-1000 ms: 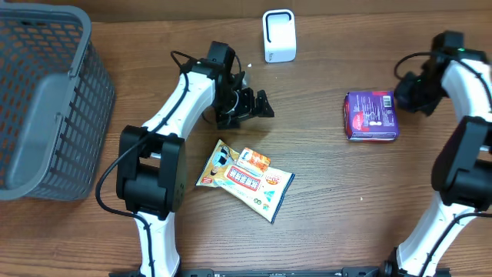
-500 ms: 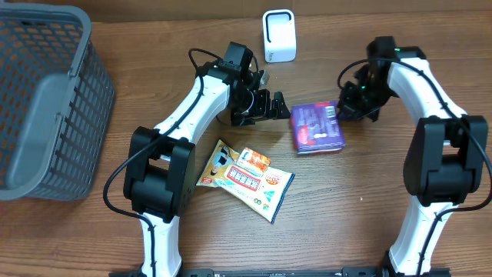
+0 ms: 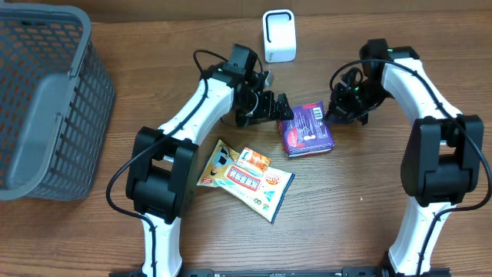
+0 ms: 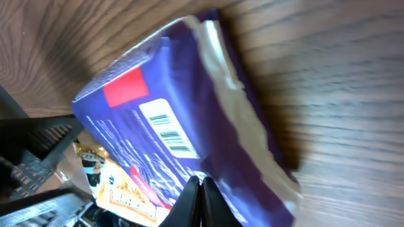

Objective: Scan the item barcode

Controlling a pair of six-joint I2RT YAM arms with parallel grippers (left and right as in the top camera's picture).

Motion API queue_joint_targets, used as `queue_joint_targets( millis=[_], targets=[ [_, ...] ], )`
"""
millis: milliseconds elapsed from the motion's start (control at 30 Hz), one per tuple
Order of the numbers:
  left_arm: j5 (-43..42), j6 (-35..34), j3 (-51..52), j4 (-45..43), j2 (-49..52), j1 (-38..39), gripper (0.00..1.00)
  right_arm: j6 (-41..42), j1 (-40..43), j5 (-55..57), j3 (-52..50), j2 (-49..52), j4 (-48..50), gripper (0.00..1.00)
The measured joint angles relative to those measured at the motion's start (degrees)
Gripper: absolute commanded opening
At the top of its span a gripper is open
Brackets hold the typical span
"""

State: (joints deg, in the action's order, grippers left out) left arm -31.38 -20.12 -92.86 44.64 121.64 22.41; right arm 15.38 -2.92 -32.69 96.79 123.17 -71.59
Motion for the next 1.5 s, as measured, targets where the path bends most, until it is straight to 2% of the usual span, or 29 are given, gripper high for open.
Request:
queue_joint_targets(
  millis=[167,367,567,767,933,1033,1100,1133,1167,1367,1500],
  targets=[
    [-1.25,-2.93,3.26,-5.57,0.0,1.64,0.87,-1.25,2.73,0.02,0.81,0.0,-1.97,0.04],
    [-1.46,-6.56,5.27,-10.82,0.0,2.43,0.79,-2.75,5.6,1.66,1.14,0.0,-4.76,0.04],
    [0.39,-12.28,5.49,-14.08,0.0,2.99,0.73,-4.15,7.8,4.7,1.14,0.0,-6.4,0.04],
    [2.12,-14.97,5.51,-14.69,0.0,4.26,0.73,-5.44,7.96,6.36,1.14,0.0,-5.68,0.07],
    [3.89,-16.72,5.51,-14.78,0.42,6.23,0.6,-5.84,7.96,7.52,1.14,0.0,-5.2,0.08],
    [4.33,-17.53,5.51,-14.75,1.05,6.64,0.43,-6.03,7.98,7.69,1.14,0.0,-5.09,0.08],
    [4.66,-17.44,5.51,-14.88,1.27,6.64,0.3,-6.03,7.96,7.69,1.14,0.0,-4.92,0.08],
    [4.92,-17.62,5.51,-14.91,1.29,6.64,0.08,-6.03,7.98,7.69,1.14,0.0,-4.52,0.08],
    [5.14,-17.55,5.51,-14.97,1.29,6.64,0.04,-6.08,7.98,7.67,1.14,0.0,-4.31,0.09],
    [5.25,-17.66,5.33,-13.77,1.27,6.32,0.04,-6.14,7.98,9.01,1.16,0.0,-3.67,0.09],
    [6.91,-16.96,2.71,-6.47,1.27,5.55,0.04,-6.19,7.98,10.36,1.16,0.0,-3.89,0.09]
  ],
)
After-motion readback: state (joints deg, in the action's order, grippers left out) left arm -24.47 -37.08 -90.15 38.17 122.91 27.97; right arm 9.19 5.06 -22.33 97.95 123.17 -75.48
